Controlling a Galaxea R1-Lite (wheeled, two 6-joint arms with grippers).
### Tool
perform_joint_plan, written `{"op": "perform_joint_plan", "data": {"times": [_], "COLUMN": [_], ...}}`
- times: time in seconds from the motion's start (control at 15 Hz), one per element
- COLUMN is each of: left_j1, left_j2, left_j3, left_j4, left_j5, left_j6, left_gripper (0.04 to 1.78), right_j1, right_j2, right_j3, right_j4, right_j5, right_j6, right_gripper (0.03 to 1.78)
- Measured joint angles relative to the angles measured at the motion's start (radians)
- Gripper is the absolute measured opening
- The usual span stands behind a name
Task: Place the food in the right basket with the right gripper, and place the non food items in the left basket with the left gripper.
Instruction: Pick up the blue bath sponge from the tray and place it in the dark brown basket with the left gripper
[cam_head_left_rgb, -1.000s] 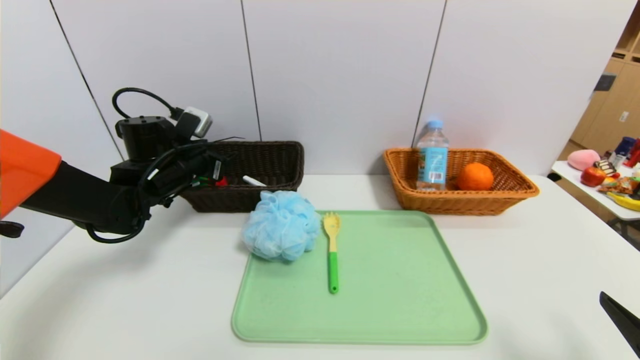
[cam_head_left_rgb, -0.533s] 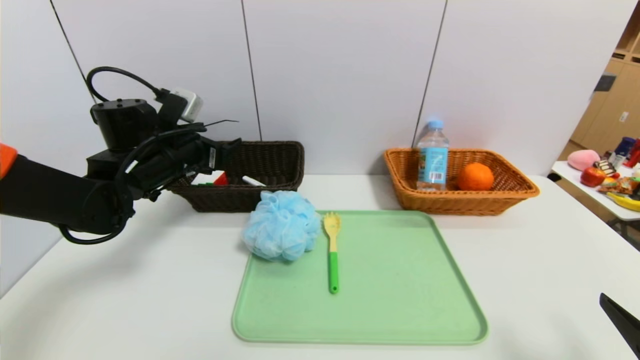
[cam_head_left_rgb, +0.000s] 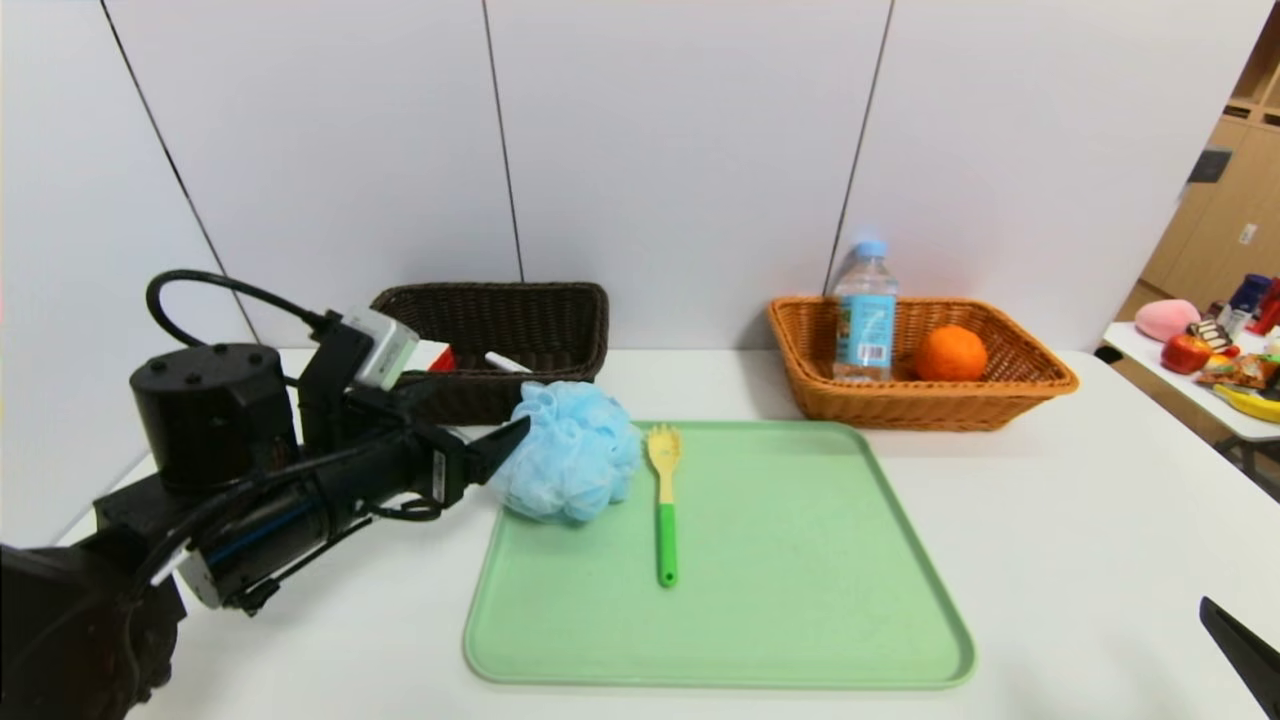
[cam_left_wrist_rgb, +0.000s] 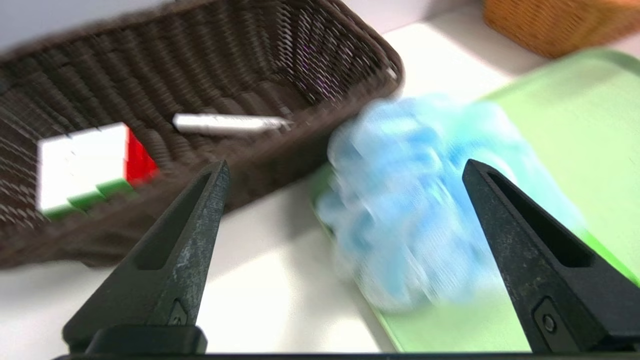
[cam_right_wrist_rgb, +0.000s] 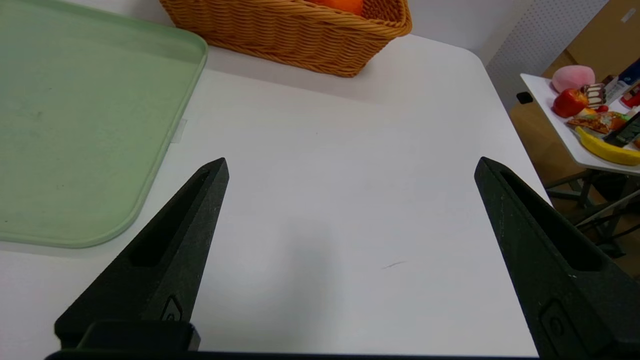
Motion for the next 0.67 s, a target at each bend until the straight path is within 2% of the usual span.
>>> {"op": "perform_joint_plan", "data": {"times": [0.13, 0.33, 0.67], "left_j1": [-0.029, -0.043, -0.084], "left_j2": [0.023, 0.088, 0.201], "left_j3": [0.072, 0.093, 0.085], "left_j4": [-0.132, -0.253, -0.382], "left_j5": [0.002, 0.016, 0.056], "left_j6": [-0.004, -0.006, -0.006], "left_gripper": [1.66, 1.67, 1.68], "right_j1": [0.000, -0.001, -0.002], "right_j2": [-0.001, -0.002, 0.000], "right_j3": [0.000, -0.003, -0.005], "right_j4": [0.000, 0.000, 0.000], "right_j5": [0.000, 0.000, 0.008], "right_j6": [-0.001, -0.001, 0.001], "right_gripper": [1.70, 1.70, 1.70]}}
